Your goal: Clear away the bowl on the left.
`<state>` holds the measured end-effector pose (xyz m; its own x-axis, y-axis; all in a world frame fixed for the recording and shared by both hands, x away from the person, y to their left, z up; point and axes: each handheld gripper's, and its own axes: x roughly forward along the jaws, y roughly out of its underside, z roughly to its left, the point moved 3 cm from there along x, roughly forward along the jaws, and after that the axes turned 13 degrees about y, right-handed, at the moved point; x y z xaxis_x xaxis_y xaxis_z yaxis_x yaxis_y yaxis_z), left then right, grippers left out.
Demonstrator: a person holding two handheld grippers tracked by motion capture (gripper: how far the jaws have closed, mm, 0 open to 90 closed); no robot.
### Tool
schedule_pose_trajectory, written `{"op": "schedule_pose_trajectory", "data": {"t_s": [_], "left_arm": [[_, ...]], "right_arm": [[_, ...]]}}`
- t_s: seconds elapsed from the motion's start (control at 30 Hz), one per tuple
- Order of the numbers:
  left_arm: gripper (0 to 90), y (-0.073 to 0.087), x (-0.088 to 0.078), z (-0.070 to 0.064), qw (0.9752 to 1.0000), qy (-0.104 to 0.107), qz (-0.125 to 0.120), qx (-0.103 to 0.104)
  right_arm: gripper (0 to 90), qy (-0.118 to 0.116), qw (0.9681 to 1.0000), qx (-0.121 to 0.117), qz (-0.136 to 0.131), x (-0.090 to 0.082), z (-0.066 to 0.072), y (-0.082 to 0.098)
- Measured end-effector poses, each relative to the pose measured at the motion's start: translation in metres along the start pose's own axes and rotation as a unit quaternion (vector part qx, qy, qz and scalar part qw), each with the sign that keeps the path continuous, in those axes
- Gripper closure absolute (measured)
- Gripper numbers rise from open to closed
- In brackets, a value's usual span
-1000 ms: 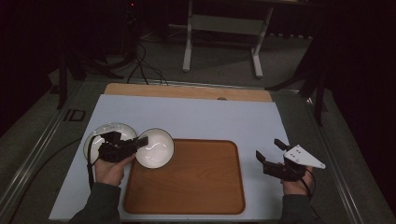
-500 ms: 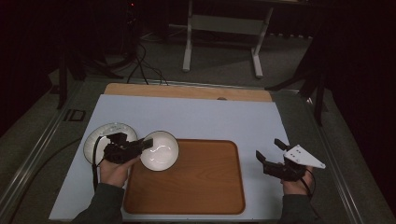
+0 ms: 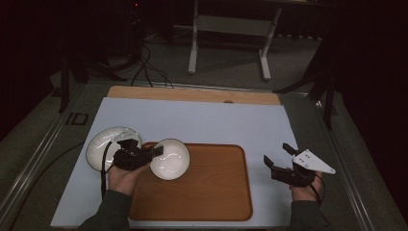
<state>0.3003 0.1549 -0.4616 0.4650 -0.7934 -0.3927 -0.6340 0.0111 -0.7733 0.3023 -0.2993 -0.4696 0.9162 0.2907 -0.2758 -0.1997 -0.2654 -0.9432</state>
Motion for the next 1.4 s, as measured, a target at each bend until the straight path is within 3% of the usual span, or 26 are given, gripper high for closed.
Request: {"op": "schedule_pose_trajectory", "data": {"t_s": [1.4], "left_arm": [[80.2,0.013,0.03,-0.009,0.9988,0.009,0.048,0.01]], "right_arm": [[16.8,0.0,1.0,0.0,-0.001,0.0,0.0,0.0]]}}
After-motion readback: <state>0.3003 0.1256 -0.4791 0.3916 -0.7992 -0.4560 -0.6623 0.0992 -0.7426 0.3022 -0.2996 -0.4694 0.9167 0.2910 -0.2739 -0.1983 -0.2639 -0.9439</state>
